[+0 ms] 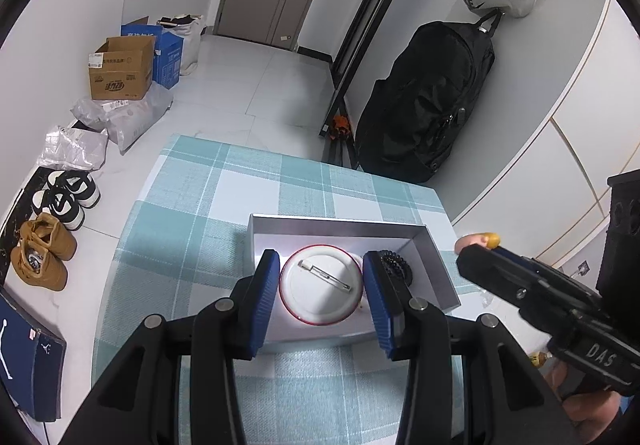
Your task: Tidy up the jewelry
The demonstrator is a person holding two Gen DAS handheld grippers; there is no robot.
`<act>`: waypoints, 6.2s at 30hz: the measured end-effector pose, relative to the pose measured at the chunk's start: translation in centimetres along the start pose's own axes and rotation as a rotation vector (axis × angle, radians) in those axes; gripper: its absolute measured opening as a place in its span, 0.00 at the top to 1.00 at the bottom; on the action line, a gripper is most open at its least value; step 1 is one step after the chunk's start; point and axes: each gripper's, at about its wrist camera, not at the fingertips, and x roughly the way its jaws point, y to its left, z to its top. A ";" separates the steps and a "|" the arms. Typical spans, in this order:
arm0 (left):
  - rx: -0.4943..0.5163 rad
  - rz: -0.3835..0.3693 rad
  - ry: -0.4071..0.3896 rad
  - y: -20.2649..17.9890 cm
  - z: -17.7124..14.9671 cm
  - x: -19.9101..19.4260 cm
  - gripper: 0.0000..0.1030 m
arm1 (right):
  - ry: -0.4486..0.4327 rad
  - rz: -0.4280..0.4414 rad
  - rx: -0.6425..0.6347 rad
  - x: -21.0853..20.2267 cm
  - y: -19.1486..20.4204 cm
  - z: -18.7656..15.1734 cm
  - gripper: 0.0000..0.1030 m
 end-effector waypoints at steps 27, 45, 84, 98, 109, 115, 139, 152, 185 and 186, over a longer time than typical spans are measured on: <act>-0.002 0.018 0.103 -1.5 0.9 4.6 0.64 | 0.085 0.041 0.186 3.0 -5.1 0.8 0.69; 0.008 0.021 0.170 -1.5 1.0 6.7 0.64 | 0.127 0.029 0.243 5.3 -6.5 0.7 0.69; 0.040 0.097 0.027 -2.4 1.4 2.8 0.46 | 0.031 -0.035 0.184 2.0 -5.8 0.5 0.44; 0.066 0.203 -0.099 -2.7 -0.3 -0.8 0.25 | -0.022 -0.057 0.054 0.0 -2.8 -1.6 0.25; 0.134 0.258 -0.200 -4.0 -2.5 -3.2 0.24 | -0.056 -0.079 -0.004 -2.0 -1.2 -3.8 0.15; 0.112 0.262 -0.199 -3.8 -3.4 -3.9 0.23 | -0.064 -0.095 0.028 -2.9 -1.5 -4.4 0.07; 0.183 0.275 -0.217 -5.0 -4.9 -4.7 0.23 | -0.086 -0.138 0.039 -4.4 -1.3 -5.2 0.03; 0.172 0.268 -0.213 -5.1 -4.7 -4.6 0.23 | -0.089 -0.144 0.034 -4.6 -1.3 -5.2 0.03; 0.136 0.264 -0.224 -4.8 -4.5 -4.7 0.23 | -0.077 -0.155 0.027 -4.4 -1.5 -5.3 0.03; 0.139 0.267 -0.225 -4.8 -4.4 -4.7 0.23 | -0.074 -0.156 0.027 -4.4 -1.5 -5.3 0.03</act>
